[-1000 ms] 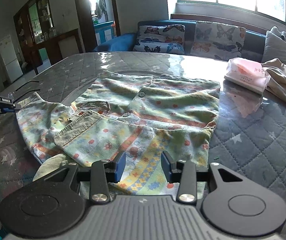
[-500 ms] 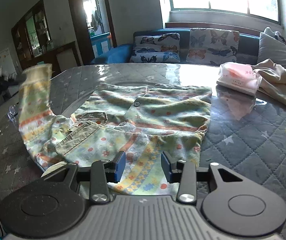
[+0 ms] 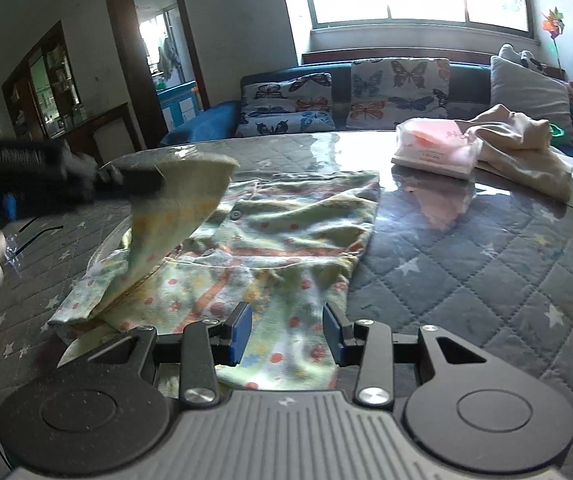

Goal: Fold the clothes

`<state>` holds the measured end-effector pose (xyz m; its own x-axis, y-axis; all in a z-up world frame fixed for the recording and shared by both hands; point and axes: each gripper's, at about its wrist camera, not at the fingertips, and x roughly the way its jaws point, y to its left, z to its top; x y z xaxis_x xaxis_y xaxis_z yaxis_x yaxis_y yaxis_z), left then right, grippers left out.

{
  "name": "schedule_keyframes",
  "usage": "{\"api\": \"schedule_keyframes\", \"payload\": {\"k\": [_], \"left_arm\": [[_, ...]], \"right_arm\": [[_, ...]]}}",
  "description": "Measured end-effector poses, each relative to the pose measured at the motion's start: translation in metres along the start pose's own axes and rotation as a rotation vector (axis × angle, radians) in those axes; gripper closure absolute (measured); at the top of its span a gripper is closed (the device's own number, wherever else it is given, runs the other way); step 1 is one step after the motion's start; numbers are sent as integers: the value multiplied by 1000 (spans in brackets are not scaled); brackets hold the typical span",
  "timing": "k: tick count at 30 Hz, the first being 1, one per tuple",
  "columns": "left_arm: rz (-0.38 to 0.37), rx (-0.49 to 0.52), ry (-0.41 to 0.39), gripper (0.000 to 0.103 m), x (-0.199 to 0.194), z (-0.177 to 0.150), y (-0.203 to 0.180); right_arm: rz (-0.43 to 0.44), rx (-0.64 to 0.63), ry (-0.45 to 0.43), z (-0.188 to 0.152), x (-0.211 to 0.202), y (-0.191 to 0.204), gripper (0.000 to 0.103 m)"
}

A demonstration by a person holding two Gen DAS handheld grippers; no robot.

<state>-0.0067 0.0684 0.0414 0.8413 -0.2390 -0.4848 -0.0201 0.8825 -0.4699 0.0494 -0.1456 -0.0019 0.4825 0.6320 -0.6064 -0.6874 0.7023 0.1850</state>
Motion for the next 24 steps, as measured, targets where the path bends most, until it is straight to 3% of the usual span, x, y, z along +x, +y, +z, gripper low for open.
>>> {"api": "schedule_keyframes", "payload": {"k": [4,8,12,19,24], "left_arm": [[-11,49,85,81,12,-16,-2],[-4,96,121,80,4,-26,5],[86,105,104,80,-17,-29,33],[260,-3,115,82,-36,-38,98],[291,-38,100,84,-54,-39,118]], "right_arm": [[-13,14,-1,1,-1,-6,64],[-14,16,-3,2,0,-6,64],[13,0,1,6,7,3,64],[51,-37,47,10,37,21,64],[44,-27,86,7,51,24,64]]}}
